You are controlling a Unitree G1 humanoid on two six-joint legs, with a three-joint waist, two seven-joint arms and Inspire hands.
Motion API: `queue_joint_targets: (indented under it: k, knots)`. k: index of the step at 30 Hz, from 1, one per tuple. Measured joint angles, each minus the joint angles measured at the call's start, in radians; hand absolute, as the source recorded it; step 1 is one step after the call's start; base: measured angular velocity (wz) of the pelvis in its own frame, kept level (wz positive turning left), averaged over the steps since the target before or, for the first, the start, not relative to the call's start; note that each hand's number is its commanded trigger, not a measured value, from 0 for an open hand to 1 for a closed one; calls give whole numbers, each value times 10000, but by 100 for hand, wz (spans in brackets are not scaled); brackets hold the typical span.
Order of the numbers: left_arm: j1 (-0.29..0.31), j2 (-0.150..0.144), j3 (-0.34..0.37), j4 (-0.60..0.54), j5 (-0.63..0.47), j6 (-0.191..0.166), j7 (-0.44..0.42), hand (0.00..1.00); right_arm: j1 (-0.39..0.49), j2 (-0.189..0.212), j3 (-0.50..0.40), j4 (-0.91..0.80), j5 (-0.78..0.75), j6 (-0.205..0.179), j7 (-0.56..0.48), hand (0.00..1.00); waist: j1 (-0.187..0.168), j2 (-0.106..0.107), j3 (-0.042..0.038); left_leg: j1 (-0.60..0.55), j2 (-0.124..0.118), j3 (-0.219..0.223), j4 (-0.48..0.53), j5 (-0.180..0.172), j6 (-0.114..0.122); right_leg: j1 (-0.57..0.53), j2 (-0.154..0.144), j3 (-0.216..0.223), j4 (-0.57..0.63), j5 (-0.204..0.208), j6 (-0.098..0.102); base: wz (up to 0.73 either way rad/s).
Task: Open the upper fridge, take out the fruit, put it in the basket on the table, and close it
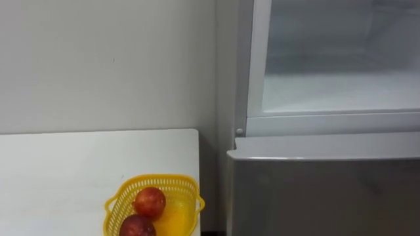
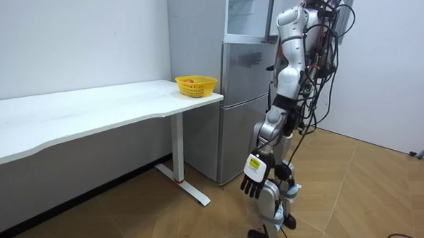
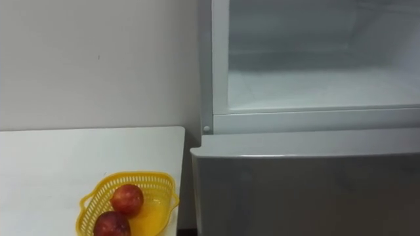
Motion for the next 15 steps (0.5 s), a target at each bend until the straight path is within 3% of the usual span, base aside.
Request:
queue_joint_targets:
  k: [4, 10, 15]
  knots:
    - [-2, -3, -31, -140, -4, 59, 7, 0, 23, 164, 52, 515, 754, 8, -7, 0, -46, -22, -5, 40, -2, -8, 1, 0, 0, 54, -5, -23, 2, 0, 0, 0]
    - [46, 21, 12, -222, -18, 187, 188, 0, -11, 279, -57, 1390, 3573, 204, -86, 0, -276, -131, -5, 32, -13, -4, -7, 0, 0, 87, -19, 33, 0, -27, 19, 1]
    - [79, 26, 67, -394, -36, 62, 301, 0, -75, 278, -1000, 1472, 5826, 211, -504, 0, -563, -258, 11, 4, -27, -7, 23, 0, 0, 37, -27, 7, 4, -51, 34, 1]
